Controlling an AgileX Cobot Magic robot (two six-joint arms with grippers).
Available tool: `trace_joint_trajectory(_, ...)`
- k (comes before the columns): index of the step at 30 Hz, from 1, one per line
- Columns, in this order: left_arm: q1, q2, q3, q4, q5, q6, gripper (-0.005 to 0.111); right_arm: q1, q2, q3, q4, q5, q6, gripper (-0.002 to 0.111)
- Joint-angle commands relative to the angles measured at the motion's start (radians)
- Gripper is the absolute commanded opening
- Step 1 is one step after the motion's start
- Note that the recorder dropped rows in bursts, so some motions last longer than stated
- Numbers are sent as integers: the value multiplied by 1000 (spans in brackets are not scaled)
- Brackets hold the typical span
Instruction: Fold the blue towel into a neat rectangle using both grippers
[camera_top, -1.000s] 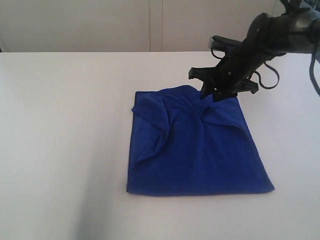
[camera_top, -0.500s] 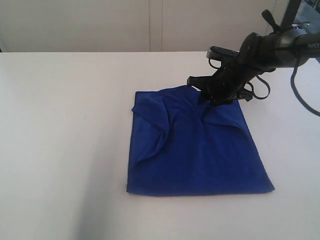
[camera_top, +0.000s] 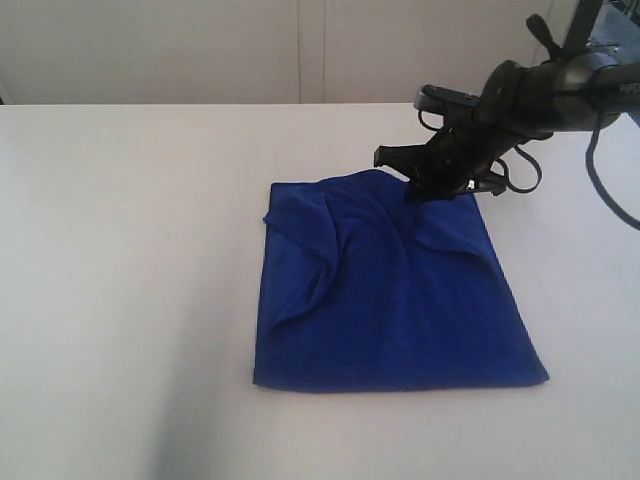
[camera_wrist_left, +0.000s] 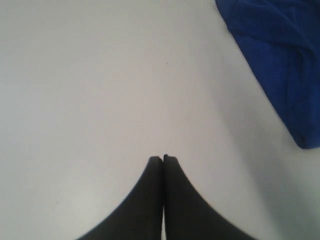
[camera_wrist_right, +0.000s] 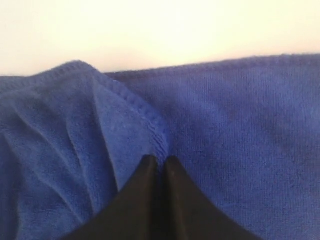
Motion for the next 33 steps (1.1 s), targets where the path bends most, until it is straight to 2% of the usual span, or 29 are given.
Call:
trace_joint_trajectory(1, 3, -7, -5, -12, 5, -1, 0, -5, -35, 3, -9, -11, -17, 5)
trace_joint_trajectory(6, 3, -7, -5, -12, 5, -1, 0, -5, -49, 3, -84, -15, -51, 5)
trace_joint_trajectory(13, 3, -7, -5, -12, 5, -1, 0, -5, -56, 3, -456, -20, -62, 5)
trace_joint_trajectory(15, 3, -7, -5, -12, 5, -1, 0, -7, -56, 3, -508, -24, -62, 5)
trace_joint_trajectory(24, 3, -7, -5, -12, 5, -1, 0, -11, -72, 3, -530, -41, -62, 5)
trace_joint_trajectory(33, 3, -7, -5, -12, 5, -1, 0, -11, -107, 3, -642, -68, -78, 5)
